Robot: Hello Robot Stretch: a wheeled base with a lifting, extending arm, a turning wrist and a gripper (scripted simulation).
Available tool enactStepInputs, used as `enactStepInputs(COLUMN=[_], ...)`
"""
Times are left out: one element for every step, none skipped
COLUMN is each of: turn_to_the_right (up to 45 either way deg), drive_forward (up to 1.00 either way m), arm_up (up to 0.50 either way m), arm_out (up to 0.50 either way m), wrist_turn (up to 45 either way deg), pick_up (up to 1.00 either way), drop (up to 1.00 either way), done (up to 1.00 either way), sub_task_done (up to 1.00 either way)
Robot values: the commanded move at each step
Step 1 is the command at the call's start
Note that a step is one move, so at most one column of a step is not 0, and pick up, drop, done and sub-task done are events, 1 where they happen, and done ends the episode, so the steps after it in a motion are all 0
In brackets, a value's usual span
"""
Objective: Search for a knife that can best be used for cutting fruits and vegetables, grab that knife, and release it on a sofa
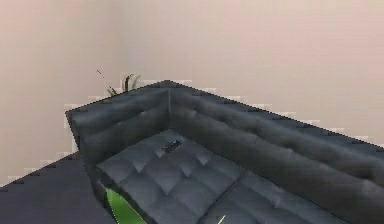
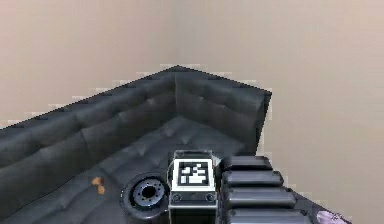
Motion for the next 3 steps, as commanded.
enactStepInputs(turn_to_the_right=[-3.0,-9.0,0.0], drive_forward=[0.0,0.0,0.0], arm_up=[0.0,0.0,0.0], arm_out=[0.0,0.0,0.44], wrist_turn=[0.0,0.0,0.0], pick_up=[0.0,0.0,0.0], drop=[0.0,0.0,0.0], done=[0.0,0.0,0.0], sub_task_done=[0.0,0.0,0.0])
